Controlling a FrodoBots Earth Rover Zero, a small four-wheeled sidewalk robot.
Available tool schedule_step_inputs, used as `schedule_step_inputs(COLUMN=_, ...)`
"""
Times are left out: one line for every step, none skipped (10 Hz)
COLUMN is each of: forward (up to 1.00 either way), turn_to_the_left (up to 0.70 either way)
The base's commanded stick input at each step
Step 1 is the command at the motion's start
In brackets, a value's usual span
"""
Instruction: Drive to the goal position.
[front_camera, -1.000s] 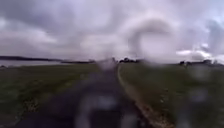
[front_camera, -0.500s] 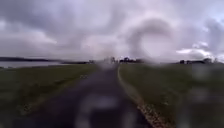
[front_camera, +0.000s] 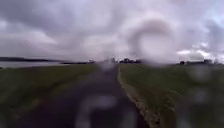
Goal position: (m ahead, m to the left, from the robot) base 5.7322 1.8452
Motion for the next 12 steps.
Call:
schedule_step_inputs(forward=0.7, turn_to_the_left=0.0)
schedule_step_inputs(forward=0.7, turn_to_the_left=0.0)
schedule_step_inputs(forward=0.7, turn_to_the_left=0.0)
schedule_step_inputs(forward=0.7, turn_to_the_left=0.0)
schedule_step_inputs(forward=0.7, turn_to_the_left=0.0)
schedule_step_inputs(forward=0.7, turn_to_the_left=0.0)
schedule_step_inputs(forward=0.7, turn_to_the_left=0.14)
schedule_step_inputs(forward=0.7, turn_to_the_left=0.14)
schedule_step_inputs(forward=0.7, turn_to_the_left=0.14)
schedule_step_inputs(forward=0.7, turn_to_the_left=0.14)
schedule_step_inputs(forward=0.7, turn_to_the_left=0.14)
schedule_step_inputs(forward=0.7, turn_to_the_left=0.14)
